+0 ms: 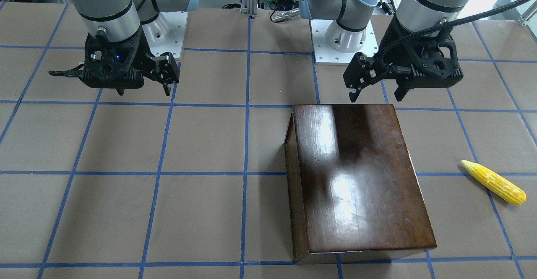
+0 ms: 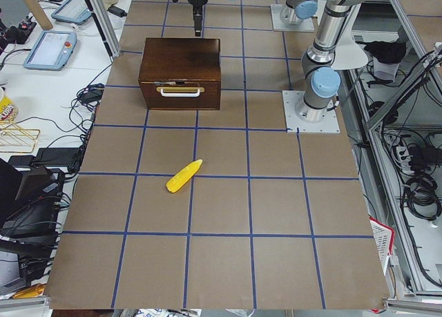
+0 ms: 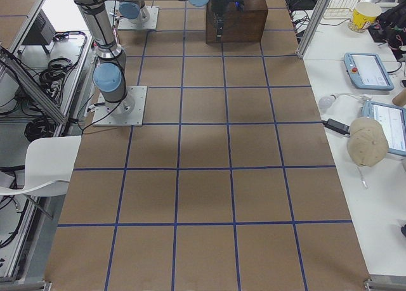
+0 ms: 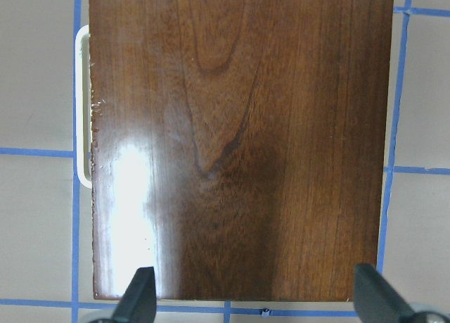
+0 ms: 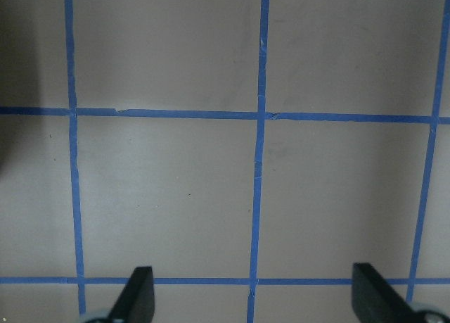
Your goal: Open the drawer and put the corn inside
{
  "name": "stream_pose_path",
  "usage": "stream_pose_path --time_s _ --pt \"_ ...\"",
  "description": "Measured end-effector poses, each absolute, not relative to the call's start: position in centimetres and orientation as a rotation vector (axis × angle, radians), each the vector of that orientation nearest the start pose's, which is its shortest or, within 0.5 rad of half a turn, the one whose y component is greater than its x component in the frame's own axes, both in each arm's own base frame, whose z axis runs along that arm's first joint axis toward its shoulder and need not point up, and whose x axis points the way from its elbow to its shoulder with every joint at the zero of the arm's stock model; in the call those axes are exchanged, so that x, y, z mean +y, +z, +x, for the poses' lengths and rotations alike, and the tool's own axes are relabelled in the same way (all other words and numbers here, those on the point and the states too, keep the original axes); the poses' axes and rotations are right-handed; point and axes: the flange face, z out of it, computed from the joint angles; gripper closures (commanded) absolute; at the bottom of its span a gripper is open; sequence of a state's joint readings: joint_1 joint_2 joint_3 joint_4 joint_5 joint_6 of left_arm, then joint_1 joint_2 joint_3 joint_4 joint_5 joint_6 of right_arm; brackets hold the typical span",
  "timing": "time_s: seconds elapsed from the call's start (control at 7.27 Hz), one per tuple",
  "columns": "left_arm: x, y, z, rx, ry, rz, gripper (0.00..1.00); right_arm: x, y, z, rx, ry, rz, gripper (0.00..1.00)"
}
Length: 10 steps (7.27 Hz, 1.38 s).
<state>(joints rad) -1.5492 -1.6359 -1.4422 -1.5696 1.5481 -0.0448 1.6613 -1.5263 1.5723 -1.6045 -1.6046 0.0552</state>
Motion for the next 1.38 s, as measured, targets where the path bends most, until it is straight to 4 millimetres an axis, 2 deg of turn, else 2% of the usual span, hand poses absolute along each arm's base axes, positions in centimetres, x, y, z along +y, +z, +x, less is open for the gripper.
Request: stream_pose_path --time_s 0.69,1.1,1.38 --pt "-52.7 51.9 -12.4 3.161 -0.109 -0.109 0.00 -49.5 46.8 17.5 3.176 0.016 -0.056 0.00" --pt "-51.5 51.2 -12.6 3.161 -0.083 -0.099 0.00 -49.5 46.8 17.5 3.176 0.016 -0.056 0.00" --pt "-50.9 51.8 -12.5 3.155 -0.104 -0.114 0.00 -49.5 46.8 17.5 3.176 0.015 -0.056 0.00"
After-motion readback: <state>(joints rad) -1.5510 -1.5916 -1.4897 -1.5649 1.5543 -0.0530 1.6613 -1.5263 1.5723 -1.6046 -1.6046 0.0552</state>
